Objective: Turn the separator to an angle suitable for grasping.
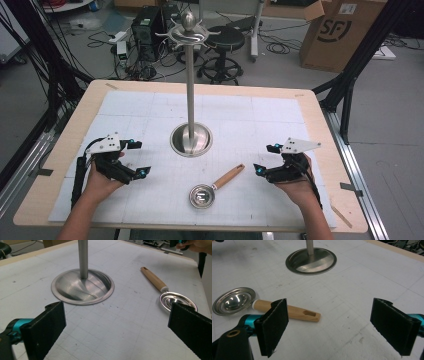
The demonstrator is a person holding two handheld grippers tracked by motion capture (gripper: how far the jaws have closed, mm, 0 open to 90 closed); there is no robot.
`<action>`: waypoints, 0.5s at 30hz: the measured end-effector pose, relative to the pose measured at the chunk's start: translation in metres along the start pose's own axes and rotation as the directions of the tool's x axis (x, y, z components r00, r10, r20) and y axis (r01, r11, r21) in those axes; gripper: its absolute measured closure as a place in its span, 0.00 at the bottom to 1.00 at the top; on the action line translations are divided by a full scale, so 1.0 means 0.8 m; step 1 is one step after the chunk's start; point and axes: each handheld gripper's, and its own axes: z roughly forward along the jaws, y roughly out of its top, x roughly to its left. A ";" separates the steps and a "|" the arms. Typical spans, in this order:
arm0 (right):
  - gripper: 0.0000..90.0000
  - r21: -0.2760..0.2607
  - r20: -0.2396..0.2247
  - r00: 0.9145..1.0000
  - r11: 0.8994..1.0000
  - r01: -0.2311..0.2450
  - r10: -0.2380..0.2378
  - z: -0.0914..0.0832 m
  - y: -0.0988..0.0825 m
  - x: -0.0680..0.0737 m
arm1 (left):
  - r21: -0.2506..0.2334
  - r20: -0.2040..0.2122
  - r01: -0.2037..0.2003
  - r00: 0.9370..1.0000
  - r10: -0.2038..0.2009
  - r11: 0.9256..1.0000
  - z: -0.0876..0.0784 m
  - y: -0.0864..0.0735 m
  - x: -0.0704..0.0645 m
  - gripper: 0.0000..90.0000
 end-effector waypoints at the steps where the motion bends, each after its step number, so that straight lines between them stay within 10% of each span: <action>1: 0.16 0.004 -0.004 1.000 1.000 0.002 -0.002 0.002 0.001 0.001 | -0.006 0.001 0.004 1.000 -0.004 1.000 0.000 0.000 0.000 0.02; 15: 0.17 0.058 -0.076 0.994 0.995 0.077 -0.073 0.032 0.011 0.023 | 0.001 0.003 0.003 1.000 -0.003 1.000 0.000 -0.002 -0.001 0.02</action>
